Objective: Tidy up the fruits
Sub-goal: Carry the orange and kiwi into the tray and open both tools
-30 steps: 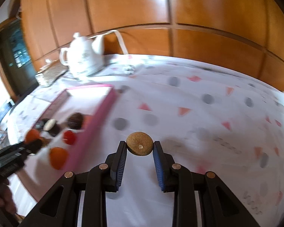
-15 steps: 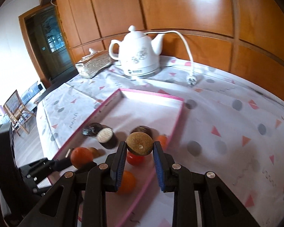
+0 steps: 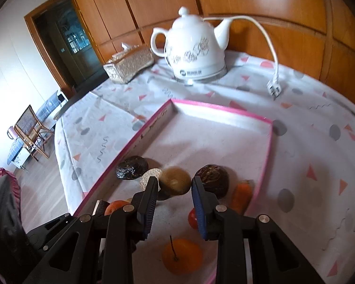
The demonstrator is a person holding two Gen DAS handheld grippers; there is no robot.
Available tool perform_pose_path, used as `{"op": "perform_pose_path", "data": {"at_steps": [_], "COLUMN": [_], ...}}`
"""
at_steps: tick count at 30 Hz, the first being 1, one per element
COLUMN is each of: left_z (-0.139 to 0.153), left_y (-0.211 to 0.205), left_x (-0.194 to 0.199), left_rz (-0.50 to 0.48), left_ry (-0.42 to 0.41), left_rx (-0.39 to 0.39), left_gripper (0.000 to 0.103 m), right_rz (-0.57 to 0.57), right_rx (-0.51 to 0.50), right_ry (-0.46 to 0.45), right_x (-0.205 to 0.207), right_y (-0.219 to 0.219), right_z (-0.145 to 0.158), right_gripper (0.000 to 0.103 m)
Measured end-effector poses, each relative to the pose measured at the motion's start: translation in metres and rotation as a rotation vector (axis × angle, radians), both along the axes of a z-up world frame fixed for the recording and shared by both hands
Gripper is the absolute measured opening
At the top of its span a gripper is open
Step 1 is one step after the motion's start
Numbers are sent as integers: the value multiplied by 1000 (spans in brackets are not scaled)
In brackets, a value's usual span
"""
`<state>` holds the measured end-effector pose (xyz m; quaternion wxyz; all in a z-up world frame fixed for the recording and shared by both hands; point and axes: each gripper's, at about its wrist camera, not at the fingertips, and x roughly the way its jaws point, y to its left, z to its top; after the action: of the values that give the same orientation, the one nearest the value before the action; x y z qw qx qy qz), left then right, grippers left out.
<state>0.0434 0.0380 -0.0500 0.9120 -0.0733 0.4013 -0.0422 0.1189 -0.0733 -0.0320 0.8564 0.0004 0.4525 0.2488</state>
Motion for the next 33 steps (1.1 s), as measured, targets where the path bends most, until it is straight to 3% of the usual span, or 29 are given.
{"op": "perform_pose_path", "data": {"at_steps": [9,13,24,28,33], "left_z": [-6,-3,0,5,11], "left_y": [-5,-11,-15,-14,-14], "left_x": [12,13,15,13,11], "left_rz": [2,-7,4,17,21], "left_ry": [32,6,8,-10,-21], "left_rx": [-3,23,33,47,47], "left_gripper": [40,48,50,62,64], "right_rz": [-27,-54,-102,-113,-132], "right_rx": [1,21,17,18,17], "right_ry": [15,9,-18,-34,-53], "right_x": [-1,-4,-12,-17,-23], "right_y": [-9,-19,-32,-36,-40], "right_z": [-10,-7,-2,3,7], "right_gripper": [30,30,30,30,30]}}
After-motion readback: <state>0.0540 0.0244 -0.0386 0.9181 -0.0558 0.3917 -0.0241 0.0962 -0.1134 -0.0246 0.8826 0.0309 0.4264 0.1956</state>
